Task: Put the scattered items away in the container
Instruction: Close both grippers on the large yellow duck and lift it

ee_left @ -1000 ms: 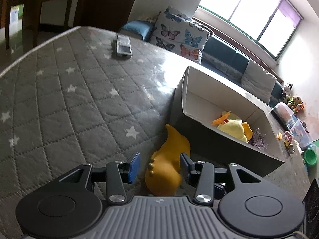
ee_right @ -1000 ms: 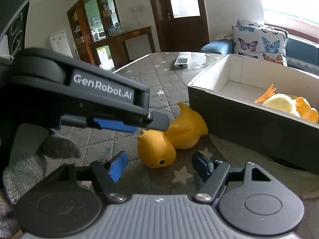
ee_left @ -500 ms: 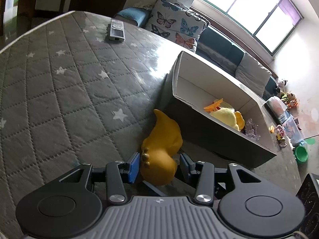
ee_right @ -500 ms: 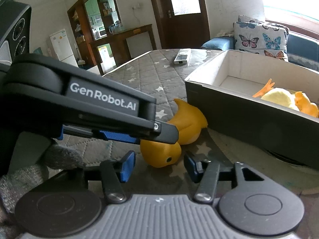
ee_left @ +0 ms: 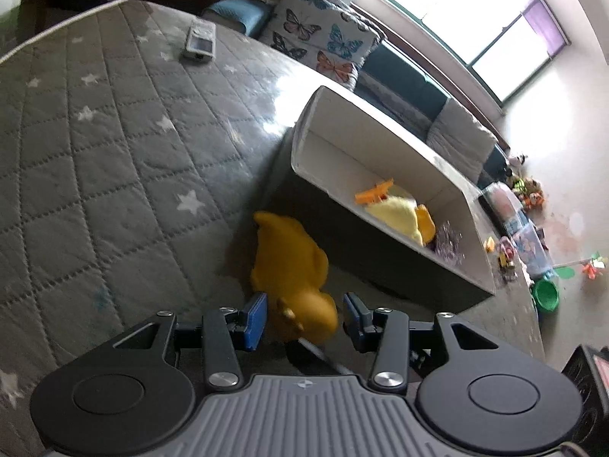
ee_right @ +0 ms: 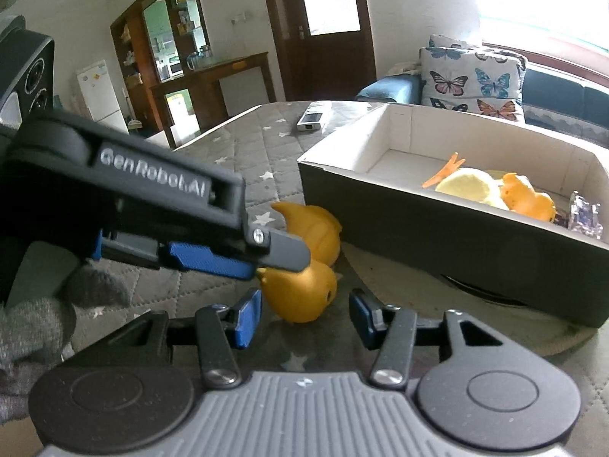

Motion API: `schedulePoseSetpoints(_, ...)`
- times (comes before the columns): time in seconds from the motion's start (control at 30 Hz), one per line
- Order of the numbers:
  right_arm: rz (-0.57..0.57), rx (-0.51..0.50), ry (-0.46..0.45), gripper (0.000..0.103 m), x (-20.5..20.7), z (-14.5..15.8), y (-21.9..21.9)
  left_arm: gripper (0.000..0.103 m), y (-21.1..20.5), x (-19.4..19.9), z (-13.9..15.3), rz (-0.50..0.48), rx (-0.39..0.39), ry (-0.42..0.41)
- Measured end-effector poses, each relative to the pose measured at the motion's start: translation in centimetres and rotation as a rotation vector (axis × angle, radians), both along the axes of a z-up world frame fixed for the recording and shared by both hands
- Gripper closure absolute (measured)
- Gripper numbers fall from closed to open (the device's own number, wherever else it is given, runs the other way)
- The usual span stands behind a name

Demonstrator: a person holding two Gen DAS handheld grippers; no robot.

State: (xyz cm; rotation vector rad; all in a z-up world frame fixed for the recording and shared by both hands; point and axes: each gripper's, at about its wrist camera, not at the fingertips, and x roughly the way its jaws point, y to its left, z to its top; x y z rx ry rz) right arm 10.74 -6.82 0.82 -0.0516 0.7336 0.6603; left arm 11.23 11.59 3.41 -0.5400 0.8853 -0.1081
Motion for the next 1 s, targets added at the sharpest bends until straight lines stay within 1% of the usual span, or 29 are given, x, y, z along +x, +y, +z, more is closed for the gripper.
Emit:
schedulePoseSetpoints(0.1, 0.009, 0.005, -0.001, 0.049, 0.1, -0.1, 0.6, 0.057, 0.4, 0.8, 0.4, 0.022, 0.018, -0.008)
schedulePoseSetpoints(0.2, 0.008, -0.002, -0.005, 0.048, 0.3, -0.2, 1.1, 0.057, 0.5, 1.7, 0.6, 0.023, 0.031, -0.014)
schedulePoseSetpoints(0.37, 0.005, -0.007, 0.002, 0.048, 0.9, -0.4, 1.4, 0.057, 0.4, 3.2, 0.3, 0.034, 0.024, -0.005)
schedulePoseSetpoints(0.53, 0.006, -0.005, 0.016, 0.049, 1.3, -0.8, 1.7, 0.057, 0.5, 4.3, -0.6, 0.055, 0.024, 0.033)
schedulePoseSetpoints(0.6, 0.002, -0.002, 0.02, 0.053, 1.3, -1.1, 1.7, 0.057, 0.5, 4.6, -1.0, 0.058, 0.015, 0.04)
schedulePoseSetpoints(0.73, 0.004, 0.001, 0.026, 0.055, 1.4, -1.3, 1.7, 0.057, 0.7, 5.3, -1.6, 0.08, -0.002, 0.057)
schedulePoseSetpoints(0.87, 0.01, 0.001, 0.026, 0.055, 1.3, -1.4, 1.5, 0.057, 0.7, 5.5, -2.0, 0.083, -0.014, 0.059)
schedulePoseSetpoints(1.0, 0.021, -0.002, 0.016, 0.056, 0.7, -1.3, 1.3, 0.058, 0.7, 4.9, -1.9, 0.083, -0.022, 0.051)
